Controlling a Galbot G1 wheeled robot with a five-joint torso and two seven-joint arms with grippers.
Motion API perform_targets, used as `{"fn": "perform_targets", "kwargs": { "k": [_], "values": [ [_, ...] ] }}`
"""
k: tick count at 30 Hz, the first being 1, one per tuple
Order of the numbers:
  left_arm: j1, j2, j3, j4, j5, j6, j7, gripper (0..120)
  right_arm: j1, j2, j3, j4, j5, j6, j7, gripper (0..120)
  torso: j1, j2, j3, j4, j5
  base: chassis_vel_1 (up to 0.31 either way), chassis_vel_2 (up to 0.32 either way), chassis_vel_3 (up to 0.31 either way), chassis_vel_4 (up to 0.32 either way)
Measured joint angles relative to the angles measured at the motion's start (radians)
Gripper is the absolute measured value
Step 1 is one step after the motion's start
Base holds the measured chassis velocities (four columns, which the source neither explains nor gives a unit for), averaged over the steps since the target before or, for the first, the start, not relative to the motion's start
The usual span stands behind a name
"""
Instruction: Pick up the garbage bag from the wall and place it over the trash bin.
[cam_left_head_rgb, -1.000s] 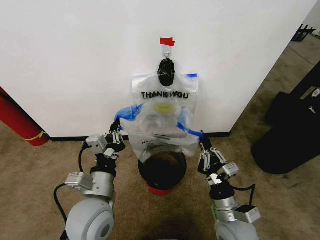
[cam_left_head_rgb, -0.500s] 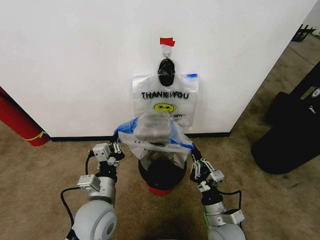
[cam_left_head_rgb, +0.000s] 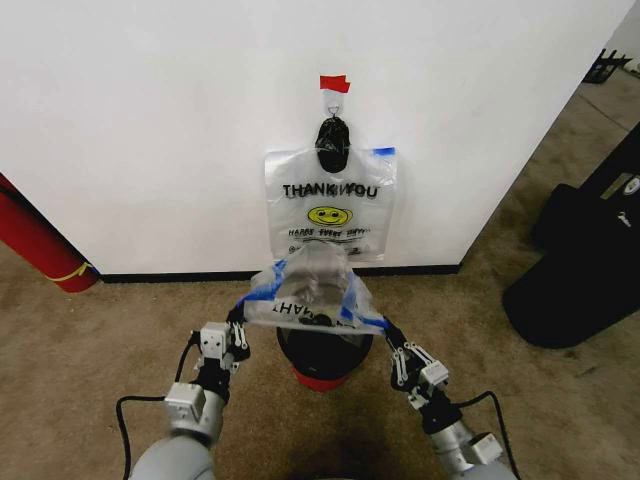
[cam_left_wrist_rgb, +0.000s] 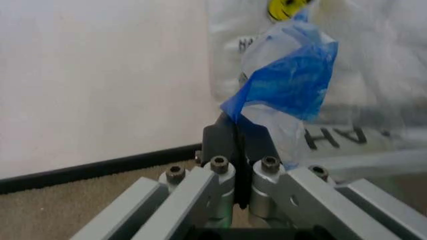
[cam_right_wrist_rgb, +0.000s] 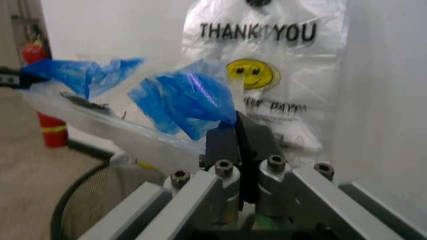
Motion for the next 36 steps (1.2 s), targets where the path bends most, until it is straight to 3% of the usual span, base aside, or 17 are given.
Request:
{"fn": "perform_targets", "kwargs": {
  "k": [5, 12, 18, 23, 27, 36],
  "values": [
    [0.054, 0.049, 0.001, 0.010, 0.047, -0.005, -0.012, 0, -0.033, -0.032, 0.007, 0.008, -0.029, 0.008, -0.017, 0, 0.000, 0.000, 0.000, -0.0001, 0.0000, 0.000, 0.000, 0.000, 0.000],
    [0.118, 0.063, 0.000, 0.003, 0.069, -0.010, -0.031, 0, -0.070, -0.038, 0.011, -0.013, -0.097, 0.020, -0.028, 0, 0.000, 0.000, 0.000, 0.0000, 0.0001, 0.000, 0.000, 0.000, 0.000],
    [0.120, 0.048, 0.012, -0.013, 0.071, -0.032, -0.016, 0, -0.064, -0.027, 0.037, -0.039, -0.144, 0.033, -0.030, 0, 0.000, 0.000, 0.000, 0.0000, 0.0000, 0.000, 0.000, 0.000, 0.000],
    [0.090, 0.017, 0.023, -0.014, 0.058, -0.046, 0.008, 0, -0.017, 0.008, 0.047, -0.053, -0.079, 0.033, -0.006, 0, 0.000, 0.000, 0.000, 0.0001, -0.0001, 0.000, 0.000, 0.000, 0.000],
    [0.068, -0.024, 0.048, -0.052, -0.021, -0.052, 0.038, 0, -0.006, 0.036, 0.038, -0.048, 0.055, 0.045, -0.041, 0, 0.000, 0.000, 0.000, 0.0000, 0.0002, 0.000, 0.000, 0.000, 0.000],
    [0.107, -0.017, 0.102, -0.058, -0.158, 0.049, -0.035, 0, -0.052, -0.001, 0.055, -0.115, 0.038, 0.119, -0.175, 0, 0.000, 0.000, 0.000, 0.0000, -0.0002, 0.000, 0.000, 0.000, 0.000]
  ]
}}
